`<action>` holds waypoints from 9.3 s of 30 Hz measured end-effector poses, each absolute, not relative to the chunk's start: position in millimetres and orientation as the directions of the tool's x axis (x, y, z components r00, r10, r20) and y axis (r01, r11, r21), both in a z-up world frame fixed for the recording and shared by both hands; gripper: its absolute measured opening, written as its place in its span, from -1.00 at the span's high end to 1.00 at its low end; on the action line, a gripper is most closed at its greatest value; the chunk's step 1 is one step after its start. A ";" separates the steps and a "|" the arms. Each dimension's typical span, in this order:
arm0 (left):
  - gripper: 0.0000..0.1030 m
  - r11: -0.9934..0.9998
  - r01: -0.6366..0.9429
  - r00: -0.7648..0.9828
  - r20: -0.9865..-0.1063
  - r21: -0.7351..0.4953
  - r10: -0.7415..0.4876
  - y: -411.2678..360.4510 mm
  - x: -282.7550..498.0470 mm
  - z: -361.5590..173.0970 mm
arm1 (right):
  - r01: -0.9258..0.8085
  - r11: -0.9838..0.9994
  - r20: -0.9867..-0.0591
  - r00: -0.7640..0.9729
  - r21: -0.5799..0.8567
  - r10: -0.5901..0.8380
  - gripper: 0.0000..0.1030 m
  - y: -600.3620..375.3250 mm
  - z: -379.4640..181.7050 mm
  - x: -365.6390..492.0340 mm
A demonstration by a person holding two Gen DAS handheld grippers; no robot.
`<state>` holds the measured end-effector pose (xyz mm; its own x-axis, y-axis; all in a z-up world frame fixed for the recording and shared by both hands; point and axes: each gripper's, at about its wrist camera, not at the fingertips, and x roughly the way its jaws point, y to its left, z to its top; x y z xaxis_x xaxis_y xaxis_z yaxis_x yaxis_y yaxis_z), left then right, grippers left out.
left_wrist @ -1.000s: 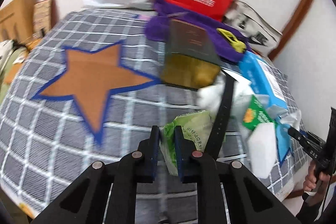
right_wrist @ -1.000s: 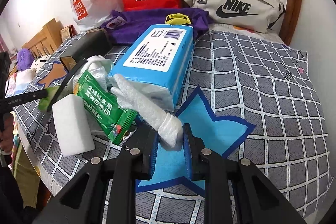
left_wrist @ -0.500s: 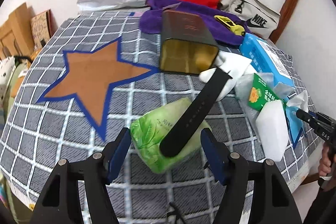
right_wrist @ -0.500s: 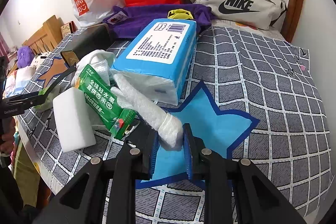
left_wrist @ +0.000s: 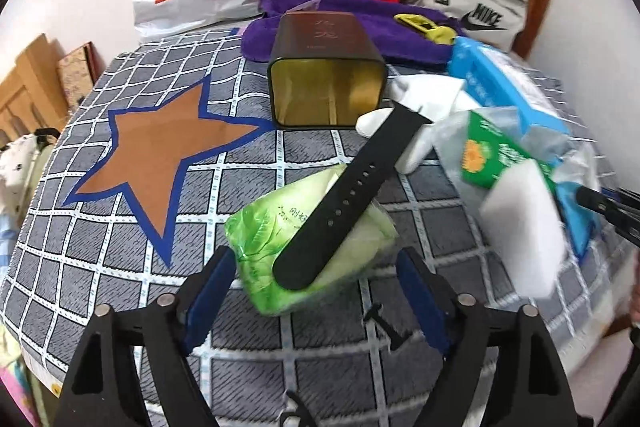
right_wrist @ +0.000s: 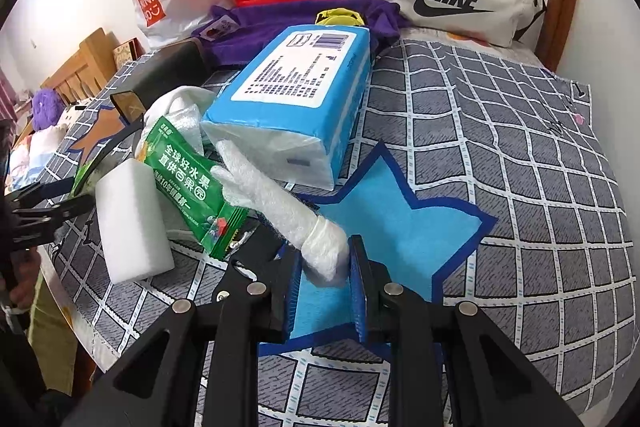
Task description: Organize soft objects
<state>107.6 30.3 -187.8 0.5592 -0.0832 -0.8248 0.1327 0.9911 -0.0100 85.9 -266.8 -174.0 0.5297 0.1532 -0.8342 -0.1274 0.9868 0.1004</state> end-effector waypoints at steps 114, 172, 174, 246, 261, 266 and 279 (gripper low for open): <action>-0.49 0.981 0.055 0.538 -0.822 -0.186 -0.186 26.7 377.2 -115.4 | -0.216 0.960 -0.838 0.479 0.176 0.261 0.55 -257.9 -136.4 356.5; -0.68 0.978 0.094 0.534 -0.820 -0.184 -0.206 26.1 279.8 -80.9 | -0.238 0.953 -0.757 0.583 0.190 0.297 -0.14 -245.0 -68.3 224.7; -0.68 0.978 0.097 0.541 -0.815 -0.186 -0.209 26.8 262.2 -78.6 | -0.234 0.954 -0.759 0.582 0.187 0.292 -0.14 -243.0 -67.2 206.5; -0.64 0.952 0.280 0.505 -0.825 -0.120 -0.253 -5.8 148.9 -177.7 | -0.261 0.965 -0.848 0.507 0.018 0.153 0.60 -247.8 -190.5 83.7; 0.52 0.914 0.404 0.492 -0.836 -0.025 -0.241 -30.9 162.4 -190.3 | -0.257 0.966 -0.850 0.507 0.008 0.141 0.50 -251.9 -193.3 93.6; 0.79 0.935 0.347 0.477 -0.843 -0.081 -0.250 -3.9 152.9 -187.0 | -0.254 0.967 -0.848 0.511 0.010 0.143 0.53 -253.1 -192.9 92.4; 0.87 0.938 0.325 0.495 -0.823 -0.122 -0.279 -3.8 153.4 -192.4 | -0.235 0.971 -0.815 0.569 -0.032 0.111 0.60 -245.6 -195.3 83.2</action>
